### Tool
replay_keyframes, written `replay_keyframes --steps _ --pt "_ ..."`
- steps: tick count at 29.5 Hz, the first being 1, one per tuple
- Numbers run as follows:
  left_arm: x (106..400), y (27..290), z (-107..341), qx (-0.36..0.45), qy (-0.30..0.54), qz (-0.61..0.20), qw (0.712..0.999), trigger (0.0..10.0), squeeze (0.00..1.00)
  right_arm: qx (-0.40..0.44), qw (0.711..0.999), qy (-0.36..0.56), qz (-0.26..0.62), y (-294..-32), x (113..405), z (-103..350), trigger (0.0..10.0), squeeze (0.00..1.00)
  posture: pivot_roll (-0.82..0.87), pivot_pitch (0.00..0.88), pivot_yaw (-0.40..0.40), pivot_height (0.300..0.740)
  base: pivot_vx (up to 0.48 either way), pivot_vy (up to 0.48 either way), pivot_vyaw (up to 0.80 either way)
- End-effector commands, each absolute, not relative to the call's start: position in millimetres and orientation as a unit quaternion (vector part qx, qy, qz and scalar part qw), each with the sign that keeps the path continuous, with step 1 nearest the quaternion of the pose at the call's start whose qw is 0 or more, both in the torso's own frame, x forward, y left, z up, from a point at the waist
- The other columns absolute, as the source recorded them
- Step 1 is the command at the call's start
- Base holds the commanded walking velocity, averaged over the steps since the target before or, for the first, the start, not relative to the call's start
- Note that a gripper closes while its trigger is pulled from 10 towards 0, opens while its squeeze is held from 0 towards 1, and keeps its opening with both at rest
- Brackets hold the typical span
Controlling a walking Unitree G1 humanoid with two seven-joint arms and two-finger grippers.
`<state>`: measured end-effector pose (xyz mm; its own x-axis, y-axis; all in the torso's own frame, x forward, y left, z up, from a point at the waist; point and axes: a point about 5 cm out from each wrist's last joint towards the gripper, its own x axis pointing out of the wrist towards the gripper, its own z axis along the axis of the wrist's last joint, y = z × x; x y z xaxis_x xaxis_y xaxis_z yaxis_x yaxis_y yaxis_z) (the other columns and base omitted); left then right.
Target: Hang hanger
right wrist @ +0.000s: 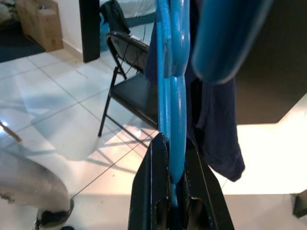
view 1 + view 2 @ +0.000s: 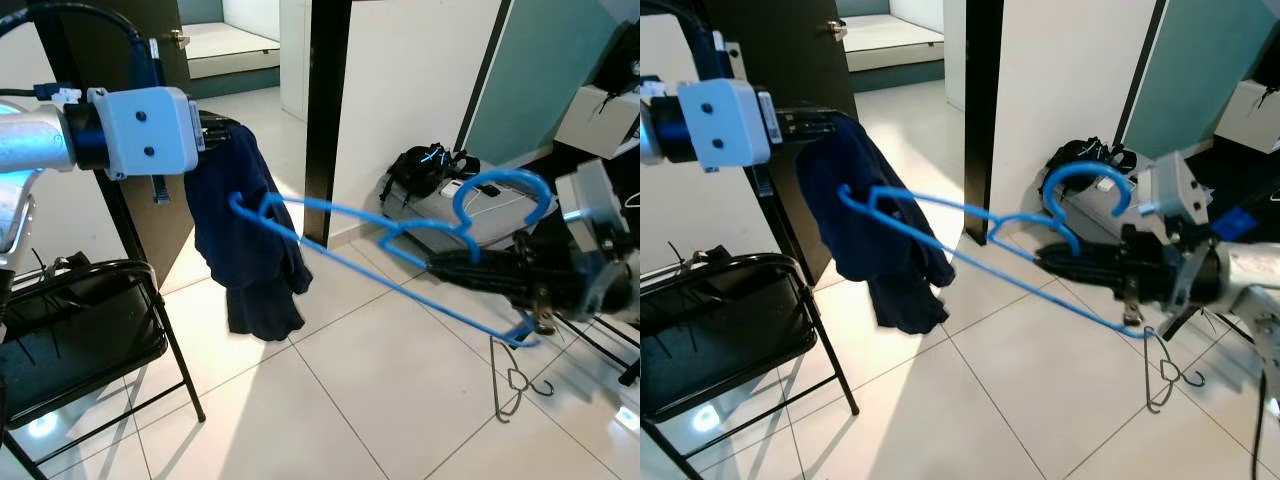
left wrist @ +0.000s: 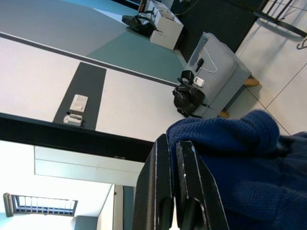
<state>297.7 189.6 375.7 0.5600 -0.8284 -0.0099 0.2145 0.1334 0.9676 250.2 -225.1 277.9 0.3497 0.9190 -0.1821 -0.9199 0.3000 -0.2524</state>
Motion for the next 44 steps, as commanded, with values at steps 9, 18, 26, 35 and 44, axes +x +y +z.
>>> replay_keyframes --steps 9,18,26,35,44 --pt "296.8 189.0 381.6 0.545 -0.293 -0.368 0.694 10.0 0.00 -0.217 0.847 0.022 0.485 -248.8 260.4 276.6 10.0 0.00 0.03 0.000 0.004 0.740 0.000 0.000 0.00" --pt "294.9 185.8 383.1 0.542 -0.298 -0.371 0.692 10.0 0.00 -0.230 0.850 0.008 0.475 -240.3 269.2 275.2 10.0 0.00 0.03 0.000 0.001 0.740 0.000 0.000 0.00" --pt "295.2 186.9 381.7 0.544 -0.295 -0.370 0.693 10.0 0.00 -0.186 0.821 0.000 0.540 -232.5 254.6 280.3 10.0 0.00 0.03 0.000 -0.001 0.740 0.000 0.000 0.00" --pt "299.8 193.8 378.2 0.548 -0.281 -0.358 0.702 10.0 0.00 -0.172 0.822 0.007 0.543 -248.0 243.9 288.0 10.0 0.00 0.02 0.000 0.001 0.740 0.000 0.000 0.00" --pt "301.7 195.0 378.9 0.546 -0.284 -0.354 0.704 10.0 0.00 -0.190 0.834 0.029 0.518 -250.7 248.9 277.5 10.0 0.00 0.02 0.000 0.007 0.740 0.000 0.000 0.00"
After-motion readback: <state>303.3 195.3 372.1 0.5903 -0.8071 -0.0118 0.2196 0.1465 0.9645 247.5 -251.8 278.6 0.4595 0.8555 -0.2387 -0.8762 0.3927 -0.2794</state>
